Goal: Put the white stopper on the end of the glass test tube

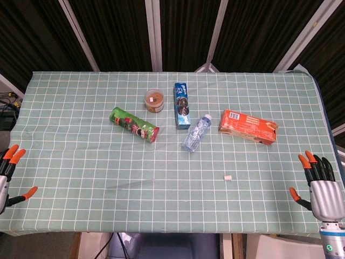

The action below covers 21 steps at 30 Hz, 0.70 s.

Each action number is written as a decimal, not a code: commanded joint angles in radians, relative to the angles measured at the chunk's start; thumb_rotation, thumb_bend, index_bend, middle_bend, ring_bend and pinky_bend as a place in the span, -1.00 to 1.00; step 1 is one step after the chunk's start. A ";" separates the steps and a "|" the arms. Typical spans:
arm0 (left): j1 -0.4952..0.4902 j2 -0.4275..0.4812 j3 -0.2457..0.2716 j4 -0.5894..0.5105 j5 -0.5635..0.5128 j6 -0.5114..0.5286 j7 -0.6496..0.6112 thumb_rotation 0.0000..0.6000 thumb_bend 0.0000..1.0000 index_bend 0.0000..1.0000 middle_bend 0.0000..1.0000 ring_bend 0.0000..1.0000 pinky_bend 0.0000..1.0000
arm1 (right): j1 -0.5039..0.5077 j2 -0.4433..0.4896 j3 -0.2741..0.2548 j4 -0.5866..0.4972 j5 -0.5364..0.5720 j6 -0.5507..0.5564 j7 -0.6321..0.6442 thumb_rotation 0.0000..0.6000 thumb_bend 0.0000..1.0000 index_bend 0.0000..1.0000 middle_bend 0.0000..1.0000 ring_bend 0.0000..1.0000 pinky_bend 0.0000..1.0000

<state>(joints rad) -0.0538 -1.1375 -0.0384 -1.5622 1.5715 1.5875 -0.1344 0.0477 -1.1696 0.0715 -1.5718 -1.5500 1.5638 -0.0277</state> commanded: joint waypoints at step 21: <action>-0.036 0.018 0.033 -0.014 0.042 -0.074 0.010 1.00 -0.73 -0.90 -1.00 -1.00 -1.00 | 0.001 0.000 0.007 -0.009 0.020 -0.009 -0.003 1.00 -0.39 -1.00 -1.00 -1.00 -1.00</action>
<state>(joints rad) -0.0827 -1.1231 -0.0123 -1.5732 1.6026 1.5219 -0.1293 0.0489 -1.1700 0.0789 -1.5804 -1.5296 1.5548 -0.0308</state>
